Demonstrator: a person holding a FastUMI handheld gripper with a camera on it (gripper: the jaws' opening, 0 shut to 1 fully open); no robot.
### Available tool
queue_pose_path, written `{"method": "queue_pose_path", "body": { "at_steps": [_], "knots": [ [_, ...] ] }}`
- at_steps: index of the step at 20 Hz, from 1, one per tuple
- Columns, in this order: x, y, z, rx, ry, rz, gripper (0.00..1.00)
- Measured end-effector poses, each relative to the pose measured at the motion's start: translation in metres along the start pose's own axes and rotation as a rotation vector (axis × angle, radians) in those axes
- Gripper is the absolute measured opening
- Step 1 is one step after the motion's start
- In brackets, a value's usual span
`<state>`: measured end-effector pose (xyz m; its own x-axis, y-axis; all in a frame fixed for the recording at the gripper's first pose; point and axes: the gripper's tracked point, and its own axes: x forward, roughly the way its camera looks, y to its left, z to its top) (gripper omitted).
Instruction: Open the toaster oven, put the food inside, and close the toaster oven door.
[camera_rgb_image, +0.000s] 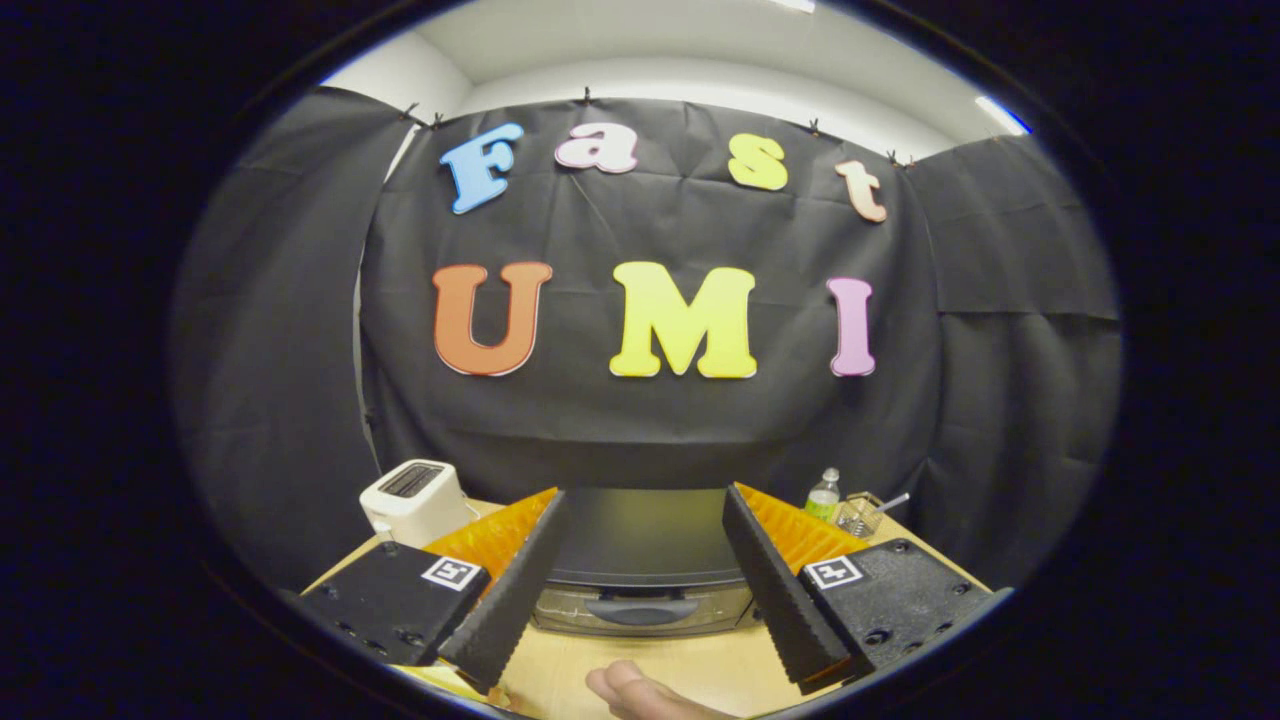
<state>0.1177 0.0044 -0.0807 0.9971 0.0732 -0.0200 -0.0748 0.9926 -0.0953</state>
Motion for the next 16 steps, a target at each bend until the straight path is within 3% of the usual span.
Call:
{"method": "queue_pose_path", "body": {
  "at_steps": [11, 16],
  "knots": [
    [0.07, 0.005, -0.097, -0.033, 0.225, -0.008, 1.0],
    [0.09, -0.001, -0.143, 0.023, 0.347, 0.0, 1.0]
  ]
}}
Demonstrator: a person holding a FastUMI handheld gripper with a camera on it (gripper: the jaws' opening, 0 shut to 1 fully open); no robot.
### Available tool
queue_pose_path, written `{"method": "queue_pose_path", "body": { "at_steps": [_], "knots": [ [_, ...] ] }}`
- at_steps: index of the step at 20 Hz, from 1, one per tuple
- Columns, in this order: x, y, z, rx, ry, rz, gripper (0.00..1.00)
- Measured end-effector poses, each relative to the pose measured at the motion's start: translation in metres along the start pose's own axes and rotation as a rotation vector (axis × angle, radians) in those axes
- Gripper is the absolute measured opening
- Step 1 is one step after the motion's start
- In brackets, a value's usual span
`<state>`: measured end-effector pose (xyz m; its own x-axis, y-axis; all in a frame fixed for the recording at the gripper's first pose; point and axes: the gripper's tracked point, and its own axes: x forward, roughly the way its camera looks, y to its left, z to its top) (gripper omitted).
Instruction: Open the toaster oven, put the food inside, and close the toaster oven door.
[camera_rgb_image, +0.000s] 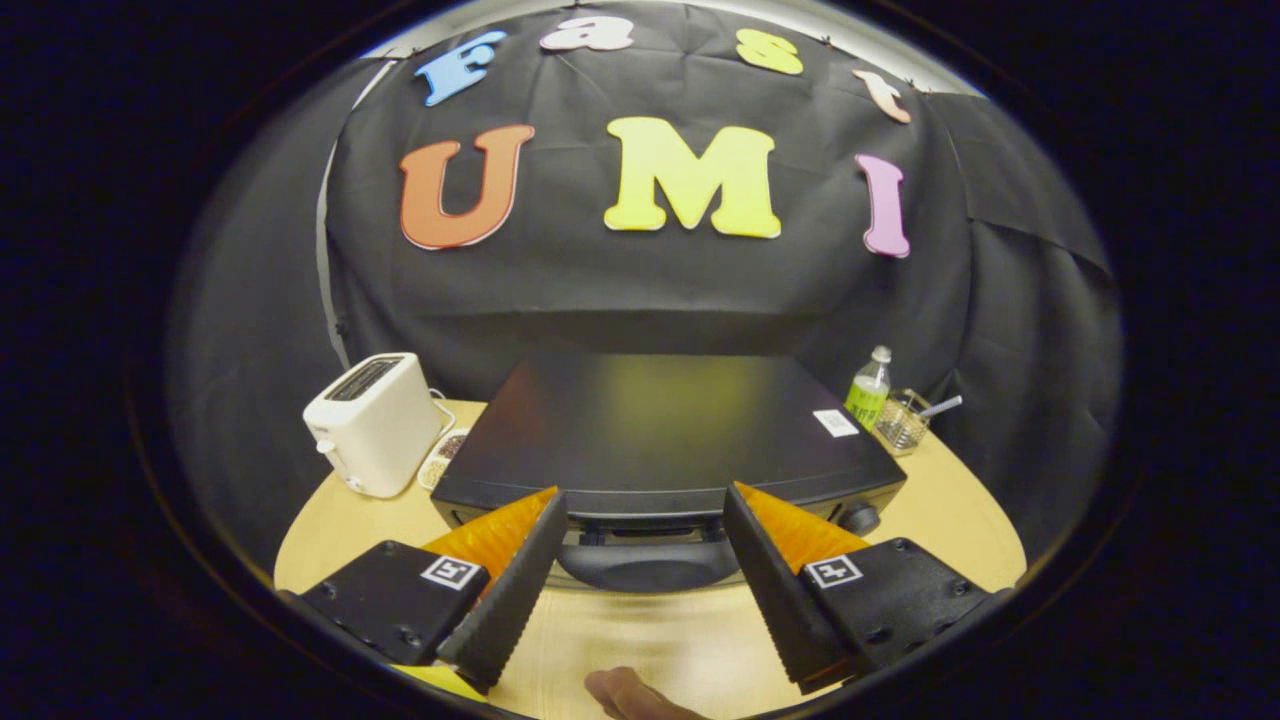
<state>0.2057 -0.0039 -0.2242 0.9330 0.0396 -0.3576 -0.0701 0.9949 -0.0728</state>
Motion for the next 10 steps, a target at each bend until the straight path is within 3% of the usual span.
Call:
{"method": "queue_pose_path", "body": {
  "at_steps": [10],
  "knots": [
    [0.001, 0.002, -0.018, -0.004, 0.015, 0.03, 1.0]
  ]
}}
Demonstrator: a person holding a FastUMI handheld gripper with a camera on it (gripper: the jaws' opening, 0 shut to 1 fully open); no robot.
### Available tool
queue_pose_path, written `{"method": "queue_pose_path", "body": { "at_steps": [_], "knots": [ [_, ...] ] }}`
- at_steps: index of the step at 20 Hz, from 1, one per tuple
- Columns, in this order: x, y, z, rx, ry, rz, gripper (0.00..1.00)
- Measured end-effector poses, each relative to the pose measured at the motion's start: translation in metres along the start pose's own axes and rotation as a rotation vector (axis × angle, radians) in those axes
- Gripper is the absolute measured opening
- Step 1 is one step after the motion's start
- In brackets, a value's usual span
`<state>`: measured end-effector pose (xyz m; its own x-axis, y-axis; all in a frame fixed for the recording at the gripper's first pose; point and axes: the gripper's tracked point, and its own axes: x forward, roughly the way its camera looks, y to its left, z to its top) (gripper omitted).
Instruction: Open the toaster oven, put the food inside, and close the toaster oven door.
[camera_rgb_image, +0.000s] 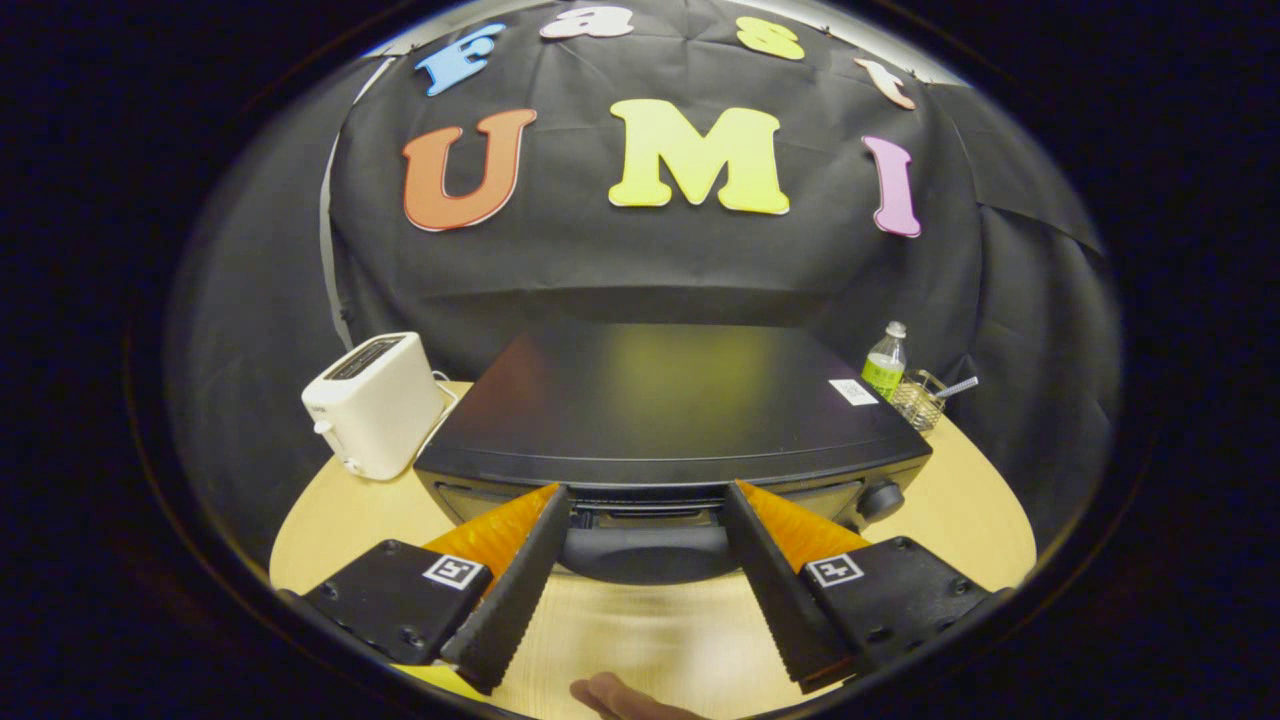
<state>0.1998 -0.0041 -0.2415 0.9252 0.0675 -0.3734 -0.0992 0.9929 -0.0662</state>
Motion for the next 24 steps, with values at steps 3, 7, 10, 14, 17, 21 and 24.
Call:
{"method": "queue_pose_path", "body": {
  "at_steps": [3, 7, 10, 14, 17, 21, 24],
  "knots": [
    [-0.012, 0.001, -0.009, -0.015, -0.025, -0.004, 1.0],
    [-0.026, -0.002, -0.03, -0.012, -0.028, 0.002, 1.0],
    [-0.038, -0.002, -0.048, -0.025, -0.036, -0.001, 1.0],
    [-0.051, -0.005, -0.075, -0.032, -0.046, -0.01, 1.0],
    [-0.055, -0.008, -0.094, -0.032, -0.056, -0.015, 1.0],
    [-0.057, -0.013, -0.119, 0.007, -0.044, 0.007, 1.0],
    [-0.057, -0.013, -0.144, 0.012, -0.016, 0.01, 1.0]
  ]
}}
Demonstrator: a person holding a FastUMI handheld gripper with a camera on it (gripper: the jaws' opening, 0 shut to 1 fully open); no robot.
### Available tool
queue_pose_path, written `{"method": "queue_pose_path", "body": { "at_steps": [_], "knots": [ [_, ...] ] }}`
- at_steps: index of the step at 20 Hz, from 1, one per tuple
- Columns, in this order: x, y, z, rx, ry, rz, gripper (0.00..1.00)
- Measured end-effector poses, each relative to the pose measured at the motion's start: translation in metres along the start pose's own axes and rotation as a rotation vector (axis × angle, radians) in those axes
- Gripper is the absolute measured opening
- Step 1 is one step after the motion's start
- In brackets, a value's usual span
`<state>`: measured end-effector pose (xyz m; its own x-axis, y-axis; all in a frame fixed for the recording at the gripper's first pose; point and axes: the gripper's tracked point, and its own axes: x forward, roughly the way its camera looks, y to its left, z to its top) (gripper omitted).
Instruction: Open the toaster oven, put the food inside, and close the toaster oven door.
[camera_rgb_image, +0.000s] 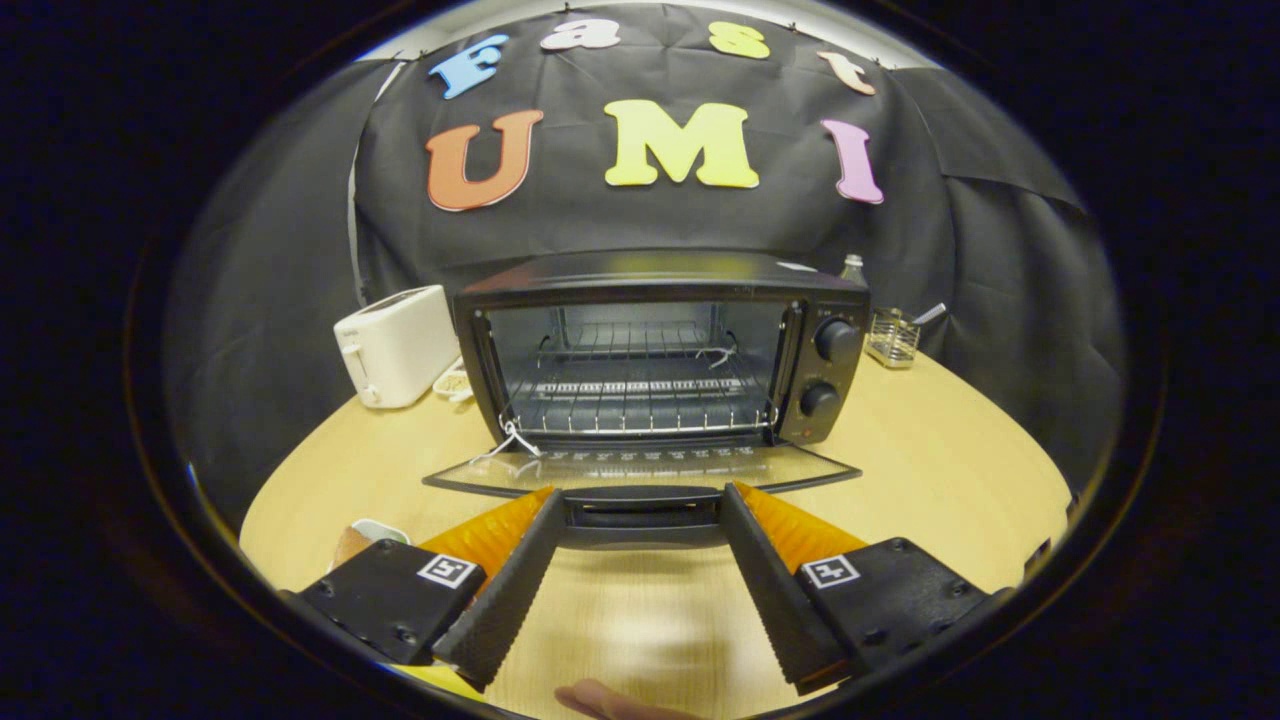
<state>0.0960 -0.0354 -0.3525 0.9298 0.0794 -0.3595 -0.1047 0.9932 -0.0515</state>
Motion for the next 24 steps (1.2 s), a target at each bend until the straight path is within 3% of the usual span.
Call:
{"method": "queue_pose_path", "body": {
  "at_steps": [8, 12, 19, 24],
  "knots": [
    [0.001, -0.006, -0.027, 0.03, 0.031, -0.009, 1.0],
    [-0.023, 0.005, -0.011, 0.014, 0.008, 0.056, 1.0],
    [-0.07, 0.058, 0.012, 0.097, 0.094, 0.338, 1.0],
    [-0.088, 0.103, 0.01, 0.206, 0.336, 0.631, 1.0]
  ]
}}
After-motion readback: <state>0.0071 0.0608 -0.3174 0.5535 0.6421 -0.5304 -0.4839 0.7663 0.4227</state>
